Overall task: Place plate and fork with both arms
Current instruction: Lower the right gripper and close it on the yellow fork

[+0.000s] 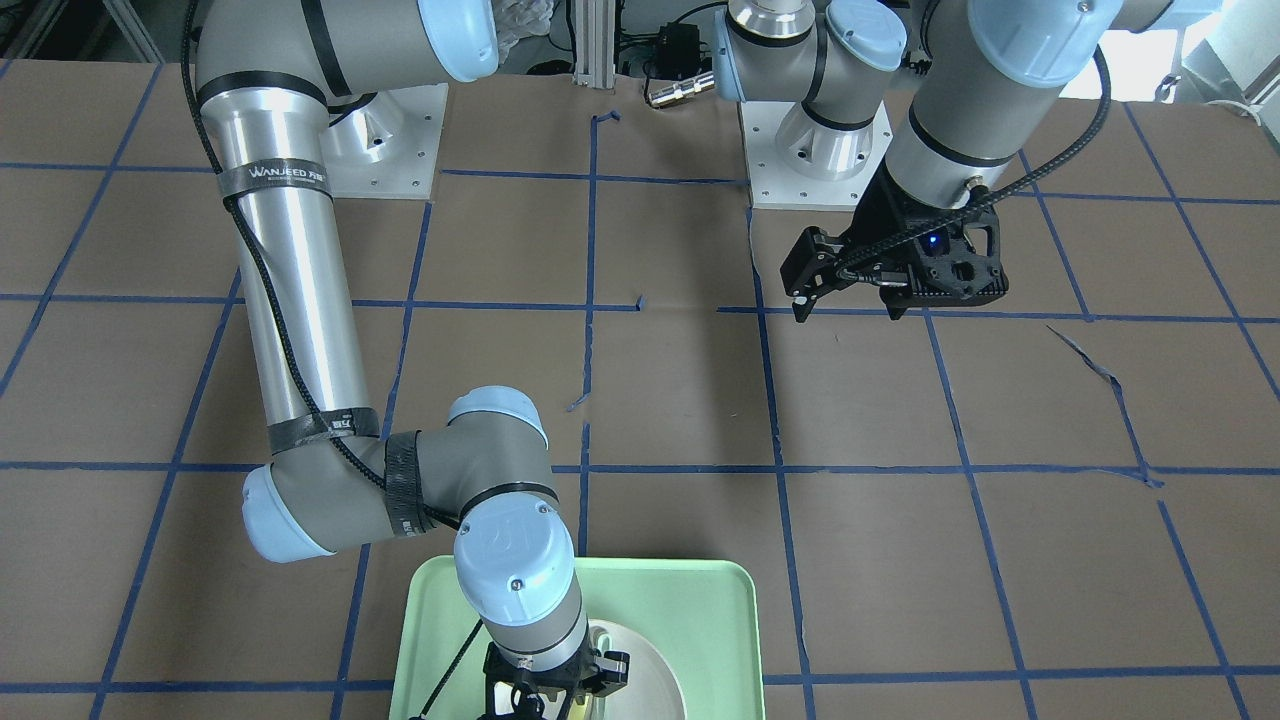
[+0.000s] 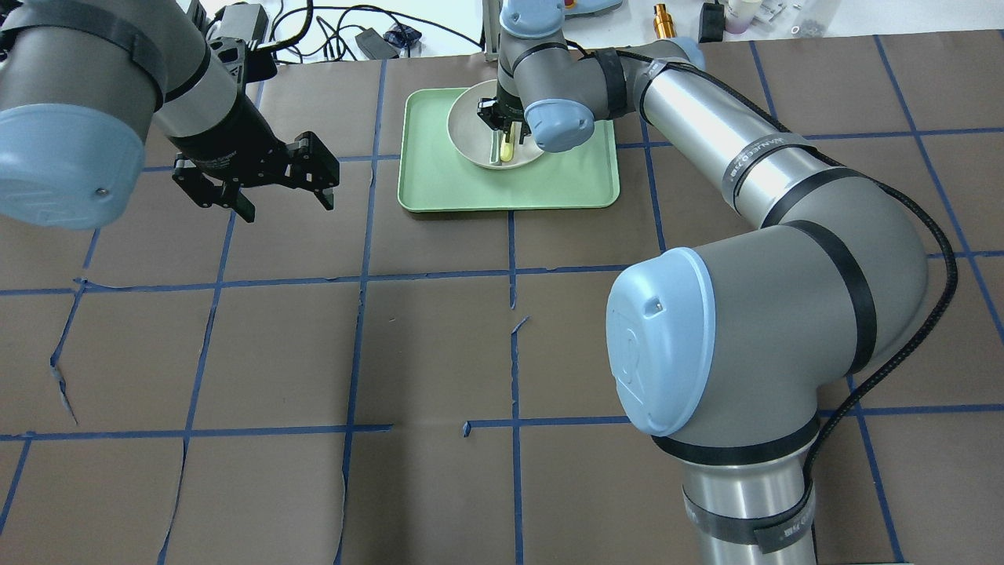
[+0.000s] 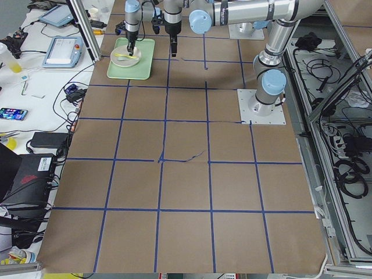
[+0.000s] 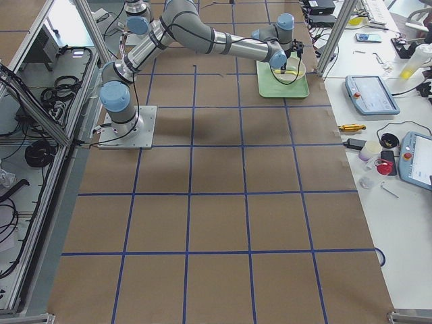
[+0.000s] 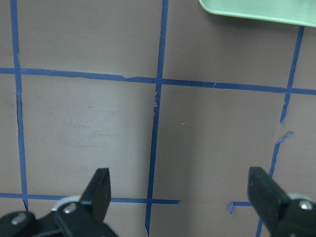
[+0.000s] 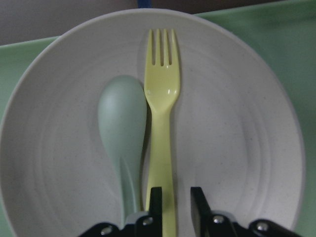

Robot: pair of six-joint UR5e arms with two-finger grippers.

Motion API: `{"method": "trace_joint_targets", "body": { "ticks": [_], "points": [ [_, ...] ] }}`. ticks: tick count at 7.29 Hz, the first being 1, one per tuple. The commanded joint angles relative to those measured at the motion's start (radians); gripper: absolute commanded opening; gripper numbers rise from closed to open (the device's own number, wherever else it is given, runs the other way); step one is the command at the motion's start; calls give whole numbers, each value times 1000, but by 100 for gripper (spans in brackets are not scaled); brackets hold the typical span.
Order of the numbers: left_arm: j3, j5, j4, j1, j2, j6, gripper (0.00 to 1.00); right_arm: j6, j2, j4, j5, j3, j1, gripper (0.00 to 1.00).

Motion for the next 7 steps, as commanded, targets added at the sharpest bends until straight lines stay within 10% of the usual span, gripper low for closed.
{"method": "trace_joint_targets", "body": {
  "ticks": [1, 7],
  "points": [
    [0, 0, -1, -1, 0, 0, 100, 0, -1, 0, 2, -8, 0, 38],
    [0, 0, 1, 1, -5, 0, 100, 34, 9, -2, 3, -11, 5, 37]
  ]
}}
